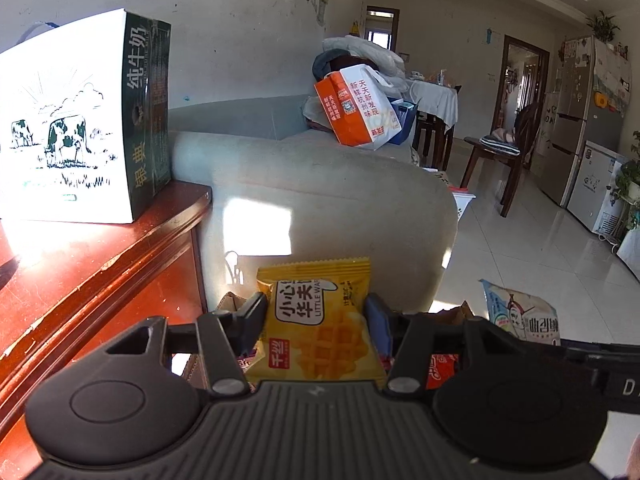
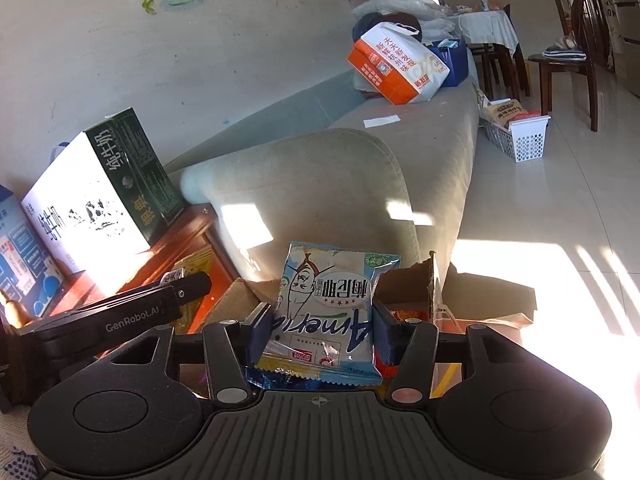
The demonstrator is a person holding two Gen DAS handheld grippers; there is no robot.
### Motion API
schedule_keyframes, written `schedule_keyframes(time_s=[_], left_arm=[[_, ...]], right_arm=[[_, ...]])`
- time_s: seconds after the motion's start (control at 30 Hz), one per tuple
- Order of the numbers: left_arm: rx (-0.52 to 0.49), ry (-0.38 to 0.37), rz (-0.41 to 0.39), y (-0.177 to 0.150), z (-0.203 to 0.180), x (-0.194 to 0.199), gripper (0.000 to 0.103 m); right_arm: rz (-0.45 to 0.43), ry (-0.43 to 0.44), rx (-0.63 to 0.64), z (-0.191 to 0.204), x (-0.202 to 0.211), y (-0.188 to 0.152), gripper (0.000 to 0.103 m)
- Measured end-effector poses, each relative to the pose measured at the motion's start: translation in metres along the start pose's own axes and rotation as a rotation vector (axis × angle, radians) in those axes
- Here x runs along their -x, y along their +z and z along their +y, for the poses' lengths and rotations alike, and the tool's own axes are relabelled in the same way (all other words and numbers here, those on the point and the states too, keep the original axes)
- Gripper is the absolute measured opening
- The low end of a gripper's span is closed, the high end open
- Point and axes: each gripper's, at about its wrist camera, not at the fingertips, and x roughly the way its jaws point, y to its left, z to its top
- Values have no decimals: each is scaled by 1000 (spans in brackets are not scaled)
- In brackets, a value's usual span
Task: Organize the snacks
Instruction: 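Lift both packs and carry them over the box, then open both grippers to drop the waffle pack and Amerie bag into the box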
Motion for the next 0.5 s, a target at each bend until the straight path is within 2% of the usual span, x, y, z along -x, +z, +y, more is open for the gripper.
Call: schedule_keyframes(time_s=[0.17,0.2,0.23,0.27,0.3,0.37,0.43,0.5], left_arm=[[15,-11,-11,0,-4,-26,54],[15,-5,-5,-3,-4,-32,60],[9,3,5,-7,-5,-38,75],[-1,10,7,-10,-6,-40,82],[-10,15,7,-13,-7,-40,83],[-28,31,15,-12,-13,-37,93],[-62,62,0,-10,-19,-29,98],[-97,81,2,-8,-22,-22,99]], right_arm=[[19,-20,-49,-8,-16,-1,52],[25,-25,-59,-9,-21,-2,53],[34,-32,-76,-11,-27,-3,54],[44,-39,-89,-13,-30,-3,58],[64,-49,-109,-16,-35,-4,68],[75,-51,-130,-19,-37,-4,72],[64,-49,-131,-19,-33,-3,77],[59,-63,-124,-18,-30,-3,82]])
